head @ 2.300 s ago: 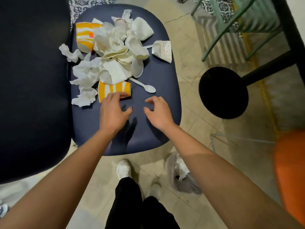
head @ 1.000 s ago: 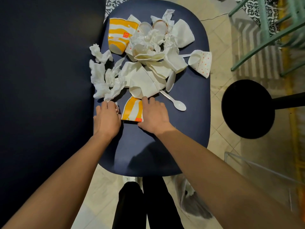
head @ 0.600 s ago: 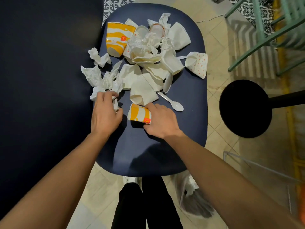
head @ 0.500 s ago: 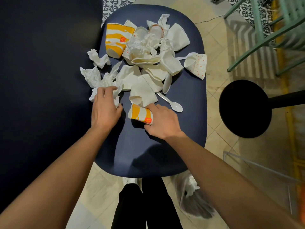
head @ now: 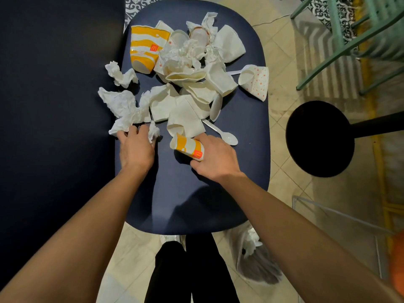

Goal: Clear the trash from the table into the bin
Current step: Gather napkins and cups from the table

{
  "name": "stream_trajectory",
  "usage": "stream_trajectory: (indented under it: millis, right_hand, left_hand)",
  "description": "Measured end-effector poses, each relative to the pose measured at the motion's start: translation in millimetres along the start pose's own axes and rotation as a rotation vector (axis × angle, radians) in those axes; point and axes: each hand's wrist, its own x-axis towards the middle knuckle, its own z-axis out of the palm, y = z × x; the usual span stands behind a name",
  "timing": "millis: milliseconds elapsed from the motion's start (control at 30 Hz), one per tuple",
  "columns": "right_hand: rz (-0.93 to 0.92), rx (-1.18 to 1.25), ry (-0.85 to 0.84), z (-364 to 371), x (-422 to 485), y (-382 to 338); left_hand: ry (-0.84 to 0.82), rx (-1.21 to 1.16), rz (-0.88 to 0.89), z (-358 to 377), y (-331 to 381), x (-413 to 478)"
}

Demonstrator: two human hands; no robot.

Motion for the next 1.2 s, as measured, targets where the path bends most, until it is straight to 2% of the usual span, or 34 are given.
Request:
stream_trajectory:
  millis: [100, 333, 500, 700, 800, 1200]
  right_hand:
    - [0.01, 0.016, 0.014, 1, -3, 0]
    - [0.054, 0.081, 0.041, -4, -11, -5]
    - [0.106, 0.136, 0.087, -8, -27, -6]
    - [0.189, 0.218, 0.154, -5, -56, 5]
    - [0.225, 0.25, 0.196, -2, -74, 16]
    - [0.439, 0.316, 0.271, 10, -175, 105]
  left_hand:
    - [0.014, 0.01, 0.02, -2, 0, -3]
    - [0.077, -0.134, 0.099, -11, 0, -23]
    - [0.009, -0.265, 0.174, -20, 13, -42]
    - [-0.084, -0.313, 0.391, -15, 27, -62]
    - [-0.127, -0.375, 0.436, -8, 39, -77]
    - [-0.212, -0.348, 0.586, 44, 109, -153]
